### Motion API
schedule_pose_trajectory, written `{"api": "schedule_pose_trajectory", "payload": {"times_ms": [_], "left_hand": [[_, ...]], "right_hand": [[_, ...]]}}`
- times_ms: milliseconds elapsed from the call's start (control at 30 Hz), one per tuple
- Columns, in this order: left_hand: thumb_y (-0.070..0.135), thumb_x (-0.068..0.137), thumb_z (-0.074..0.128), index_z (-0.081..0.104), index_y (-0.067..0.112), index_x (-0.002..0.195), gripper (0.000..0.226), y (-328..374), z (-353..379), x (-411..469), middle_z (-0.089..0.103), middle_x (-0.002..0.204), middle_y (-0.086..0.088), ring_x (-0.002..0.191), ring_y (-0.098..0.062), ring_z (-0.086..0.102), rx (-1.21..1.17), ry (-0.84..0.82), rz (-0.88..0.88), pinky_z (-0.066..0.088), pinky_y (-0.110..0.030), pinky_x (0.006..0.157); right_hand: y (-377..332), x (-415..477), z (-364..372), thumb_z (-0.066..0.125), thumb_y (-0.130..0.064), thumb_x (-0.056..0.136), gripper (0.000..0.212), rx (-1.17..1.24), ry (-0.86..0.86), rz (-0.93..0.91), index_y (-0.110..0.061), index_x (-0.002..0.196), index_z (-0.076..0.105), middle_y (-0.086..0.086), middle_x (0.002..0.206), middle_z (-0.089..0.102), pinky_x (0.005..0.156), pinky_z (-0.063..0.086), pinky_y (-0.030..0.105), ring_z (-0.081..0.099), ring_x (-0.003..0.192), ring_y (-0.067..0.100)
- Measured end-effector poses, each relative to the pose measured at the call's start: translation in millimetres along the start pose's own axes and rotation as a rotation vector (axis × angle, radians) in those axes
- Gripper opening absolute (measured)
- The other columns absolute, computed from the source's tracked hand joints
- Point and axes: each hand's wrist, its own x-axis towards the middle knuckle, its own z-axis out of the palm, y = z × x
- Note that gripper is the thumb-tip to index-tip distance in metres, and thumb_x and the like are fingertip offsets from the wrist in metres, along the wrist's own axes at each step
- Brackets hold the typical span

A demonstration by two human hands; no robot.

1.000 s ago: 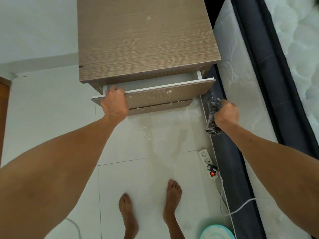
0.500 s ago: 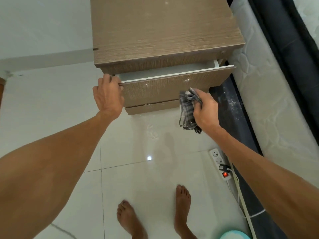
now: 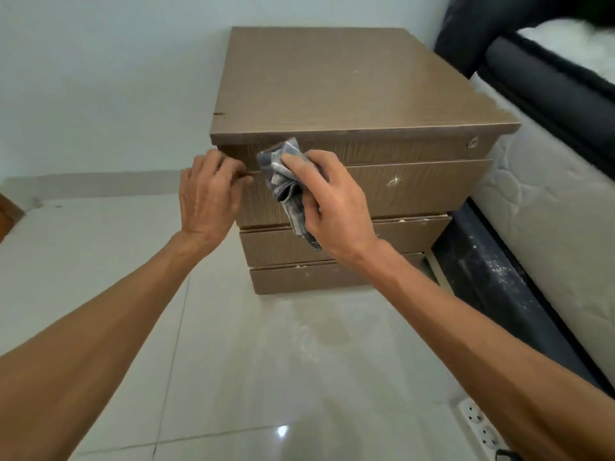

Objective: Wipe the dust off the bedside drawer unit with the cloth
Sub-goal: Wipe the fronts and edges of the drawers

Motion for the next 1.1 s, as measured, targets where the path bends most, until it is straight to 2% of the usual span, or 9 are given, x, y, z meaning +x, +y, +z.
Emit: {"api": "schedule_pose_trajectory", "payload": {"times_ms": [133, 233, 333, 433, 500, 600, 767, 900, 1100], "left_hand": [[0.016, 0.088, 0.06, 0.061, 0.005, 0.099, 0.015, -16, 17, -6, 0.059, 0.094, -0.016, 0.082, -0.033, 0.053, 0.0, 0.129, 0.1, 0.037, -0.038, 0.065], [0.009, 0.082, 0.062, 0.062, 0.001, 0.101, 0.02, -21, 27, -11, 0.06, 0.097, -0.018, 0.083, -0.036, 0.054, -0.034, 0.224, 0.093, 0.043, -0.043, 0.065], [0.01, 0.079, 0.063, 0.062, 0.002, 0.098, 0.021, -21, 32, -17, 0.061, 0.099, -0.016, 0.084, -0.036, 0.056, -0.067, 0.292, 0.068, 0.046, -0.044, 0.064], [0.008, 0.075, 0.066, 0.062, 0.003, 0.095, 0.021, -22, 32, -22, 0.061, 0.098, -0.013, 0.085, -0.035, 0.057, -0.037, 0.313, 0.066, 0.047, -0.045, 0.065], [0.006, 0.073, 0.064, 0.062, 0.004, 0.094, 0.021, -22, 30, -23, 0.061, 0.096, -0.013, 0.085, -0.035, 0.056, -0.002, 0.296, 0.08, 0.046, -0.044, 0.065], [0.003, 0.071, 0.066, 0.063, 0.005, 0.091, 0.021, -21, 27, -23, 0.061, 0.095, -0.012, 0.084, -0.034, 0.056, 0.073, 0.257, 0.098, 0.042, -0.042, 0.065], [0.006, 0.08, 0.059, 0.063, 0.005, 0.093, 0.013, -17, 23, -22, 0.061, 0.095, -0.012, 0.085, -0.032, 0.057, 0.191, 0.27, 0.199, 0.042, -0.041, 0.067], [0.016, 0.089, 0.061, 0.063, 0.007, 0.104, 0.018, -4, 28, -24, 0.06, 0.101, -0.011, 0.09, -0.029, 0.057, 0.217, 0.234, 0.245, 0.044, -0.039, 0.073], [0.017, 0.087, 0.067, 0.064, 0.007, 0.11, 0.026, 32, 43, -12, 0.06, 0.101, -0.01, 0.089, -0.028, 0.057, 0.226, 0.208, 0.256, 0.046, -0.038, 0.072]], "right_hand": [[-1, 12, 47, 0.068, -0.003, 0.082, 0.043, -0.22, 0.181, -0.249, -0.007, 0.124, 0.061, 0.022, 0.121, 0.056, 0.067, 0.053, 0.035, 0.057, 0.089, 0.032], [10, 14, 91, 0.061, -0.002, 0.084, 0.043, -0.334, 0.282, -0.383, -0.01, 0.126, 0.054, 0.019, 0.128, 0.044, 0.068, 0.05, 0.04, 0.051, 0.088, 0.031], [21, 8, 130, 0.06, -0.013, 0.085, 0.053, -0.451, 0.312, -0.347, -0.017, 0.134, 0.04, 0.017, 0.144, 0.035, 0.083, 0.044, 0.042, 0.048, 0.11, 0.033], [26, -1, 148, 0.046, -0.033, 0.094, 0.058, -0.508, 0.293, -0.317, -0.017, 0.146, 0.028, 0.022, 0.155, 0.033, 0.105, 0.035, 0.049, 0.039, 0.136, 0.039], [32, -2, 149, 0.038, -0.041, 0.1, 0.058, -0.567, 0.263, -0.315, -0.019, 0.151, 0.02, 0.02, 0.158, 0.028, 0.113, 0.028, 0.052, 0.03, 0.144, 0.039], [46, -3, 145, 0.04, -0.038, 0.102, 0.058, -0.652, 0.198, -0.341, -0.022, 0.153, 0.017, 0.017, 0.161, 0.016, 0.116, 0.024, 0.053, 0.023, 0.146, 0.037], [70, -9, 131, 0.056, -0.036, 0.094, 0.077, -0.735, 0.142, -0.419, -0.025, 0.154, 0.009, 0.013, 0.16, 0.004, 0.12, 0.014, 0.054, 0.011, 0.148, 0.036], [94, -24, 117, 0.051, -0.038, 0.095, 0.075, -0.75, 0.122, -0.422, -0.026, 0.154, 0.006, 0.013, 0.16, 0.003, 0.12, 0.013, 0.055, 0.008, 0.149, 0.036], [137, -42, 85, 0.042, -0.04, 0.098, 0.065, -0.76, 0.15, -0.338, -0.025, 0.154, 0.013, 0.014, 0.162, 0.009, 0.118, 0.018, 0.056, 0.016, 0.149, 0.036]]}}
